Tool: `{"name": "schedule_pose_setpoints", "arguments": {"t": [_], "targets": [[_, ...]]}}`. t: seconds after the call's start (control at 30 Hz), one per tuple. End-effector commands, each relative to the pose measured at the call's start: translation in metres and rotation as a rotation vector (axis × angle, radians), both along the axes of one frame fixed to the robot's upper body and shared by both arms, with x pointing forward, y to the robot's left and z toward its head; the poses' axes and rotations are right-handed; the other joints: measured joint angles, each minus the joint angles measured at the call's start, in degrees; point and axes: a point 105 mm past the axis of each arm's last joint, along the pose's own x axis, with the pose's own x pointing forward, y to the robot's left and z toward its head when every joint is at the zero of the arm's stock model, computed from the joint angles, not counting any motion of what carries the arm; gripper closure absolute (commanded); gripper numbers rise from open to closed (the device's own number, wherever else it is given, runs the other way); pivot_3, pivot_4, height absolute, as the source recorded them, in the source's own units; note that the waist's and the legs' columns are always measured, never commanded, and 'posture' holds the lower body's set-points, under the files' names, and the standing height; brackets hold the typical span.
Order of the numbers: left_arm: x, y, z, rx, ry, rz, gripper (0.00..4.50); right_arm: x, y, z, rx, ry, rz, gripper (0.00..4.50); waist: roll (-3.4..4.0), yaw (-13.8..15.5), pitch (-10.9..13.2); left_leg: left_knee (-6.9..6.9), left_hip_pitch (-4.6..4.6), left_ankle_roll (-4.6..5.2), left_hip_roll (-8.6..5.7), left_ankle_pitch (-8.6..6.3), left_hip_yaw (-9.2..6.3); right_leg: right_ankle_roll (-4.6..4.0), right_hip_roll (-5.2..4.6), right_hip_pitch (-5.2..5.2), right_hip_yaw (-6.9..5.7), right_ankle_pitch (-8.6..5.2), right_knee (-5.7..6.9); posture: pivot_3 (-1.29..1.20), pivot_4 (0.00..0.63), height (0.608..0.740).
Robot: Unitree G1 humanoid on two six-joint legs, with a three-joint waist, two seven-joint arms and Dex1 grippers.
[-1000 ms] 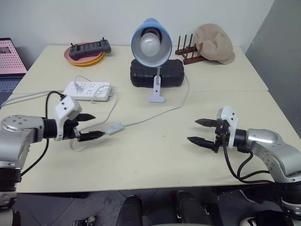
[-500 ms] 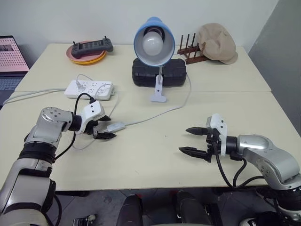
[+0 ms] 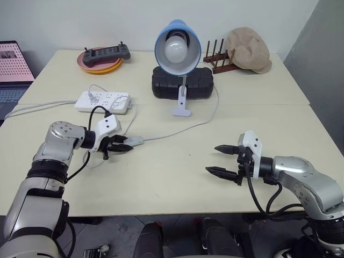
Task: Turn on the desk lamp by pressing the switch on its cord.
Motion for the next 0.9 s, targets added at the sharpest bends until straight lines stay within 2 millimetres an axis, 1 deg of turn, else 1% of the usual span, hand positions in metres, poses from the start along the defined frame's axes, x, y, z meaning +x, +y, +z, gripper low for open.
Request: {"name": "schedule_pose_setpoints", "arguments": {"t": [0.03, 0.13, 0.17, 0.2, 0.23, 0.3, 0.37, 0.43, 0.53, 0.63, 0.73, 0.8, 0.9], "targets": [[-0.002, -0.027, 0.027, -0.133, -0.037, -0.049, 3.4, -0.003, -0.005, 0.008, 0.083, 0.024, -0.048, 0.0, 0.0, 0.07, 0.0, 0.07, -0.06, 0.0, 0.0, 0.0, -0.03, 0.0, 0.0, -0.01, -0.02, 0.0, 0.02, 0.0, 0.15, 0.74], [-0.008, -0.057, 0.038, -0.207, -0.06, -0.095, 3.4, -0.007, -0.005, 0.009, 0.155, 0.103, -0.081, 0.0, 0.0, 0.23, 0.0, 0.25, -0.16, 0.0, -0.01, -0.01, -0.04, 0.04, -0.03, -0.01, -0.01, 0.03, 0.1, 0.0, 0.15, 0.74], [-0.01, -0.064, 0.04, -0.22, -0.066, -0.102, 3.4, -0.008, -0.004, 0.009, 0.18, 0.127, -0.091, 0.0, 0.0, 0.23, 0.0, 0.31, -0.15, -0.01, -0.02, -0.01, -0.04, 0.04, -0.04, -0.01, -0.01, 0.03, 0.18, 0.0, 0.15, 0.74], [-0.013, -0.077, 0.045, -0.258, -0.086, -0.116, 3.4, -0.008, -0.002, 0.011, 0.23, 0.168, -0.108, 0.0, -0.01, 0.22, 0.0, 0.34, -0.12, 0.0, -0.03, 0.0, -0.05, 0.04, -0.05, -0.01, 0.0, 0.02, 0.27, 0.0, 0.15, 0.74], [-0.016, -0.094, 0.049, -0.308, -0.102, -0.134, 3.4, -0.007, 0.0, 0.012, 0.296, 0.223, -0.13, 0.0, -0.01, 0.2, 0.0, 0.38, -0.11, 0.0, -0.04, 0.0, -0.06, 0.05, -0.05, -0.01, 0.0, 0.02, 0.34, 0.0, 0.15, 0.74], [-0.024, -0.124, 0.052, -0.38, -0.149, -0.157, 3.4, -0.004, 0.003, 0.01, 0.395, 0.342, -0.193, 0.0, -0.01, 0.19, 0.0, 0.41, -0.02, 0.0, -0.03, 0.0, -0.09, 0.04, -0.04, 0.0, 0.0, 0.02, 0.51, 0.0, 0.15, 0.74], [-0.029, -0.139, 0.051, -0.413, -0.175, -0.155, 3.4, -0.003, 0.007, 0.011, 0.468, 0.407, -0.215, 0.0, -0.01, 0.15, 0.0, 0.43, 0.04, 0.0, -0.03, 0.01, -0.1, 0.04, -0.03, 0.01, 0.03, 0.02, 0.64, 0.0, 0.15, 0.74], [-0.031, -0.149, 0.049, -0.443, -0.187, -0.141, 3.4, -0.002, 0.013, 0.017, 0.547, 0.457, -0.217, 0.0, -0.01, -0.06, 0.0, 0.44, 0.13, 0.01, -0.03, 0.02, -0.1, 0.04, 0.01, 0.02, 0.08, 0.02, 0.72, 0.0, 0.15, 0.74], [-0.033, -0.171, 0.048, -0.497, -0.217, -0.127, 3.4, 0.008, 0.019, 0.025, 0.637, 0.514, -0.272, 0.0, 0.0, -0.49, 0.0, 0.41, 0.26, 0.04, -0.01, 0.03, -0.09, 0.03, 0.07, 0.05, 0.13, 0.03, 0.76, 0.0, 0.15, 0.74], [-0.034, -0.181, 0.047, -0.511, -0.226, -0.122, 3.4, 0.015, 0.021, 0.03, 0.679, 0.553, -0.317, 0.0, 0.0, -0.56, 0.0, 0.42, 0.28, 0.05, -0.03, 0.03, -0.08, 0.03, 0.08, 0.1, 0.15, 0.04, 0.74, 0.0, 0.15, 0.74], [-0.036, -0.196, 0.043, -0.531, -0.233, -0.112, 3.4, 0.019, 0.029, 0.043, 0.708, 0.56, -0.312, 0.0, 0.0, -0.76, 0.0, 0.41, 0.25, 0.05, -0.04, 0.03, -0.07, 0.04, 0.07, 0.1, 0.16, 0.03, 0.68, 0.0, 0.15, 0.74], [-0.037, -0.2, 0.043, -0.544, -0.236, -0.103, 3.4, 0.02, 0.032, 0.047, 0.713, 0.566, -0.313, 0.0, 0.0, -0.88, 0.0, 0.39, 0.24, 0.05, -0.04, 0.03, -0.05, 0.04, 0.07, 0.1, 0.17, 0.03, 0.66, 0.0, 0.15, 0.74], [-0.038, -0.203, 0.046, -0.567, -0.237, -0.091, 3.4, 0.023, 0.033, 0.048, 0.708, 0.574, -0.326, 0.0, 0.0, -0.95, 0.0, 0.38, 0.2, 0.06, -0.03, 0.03, -0.07, 0.04, 0.08, 0.09, 0.15, 0.02, 0.63, 0.0, 0.15, 0.74]]}}
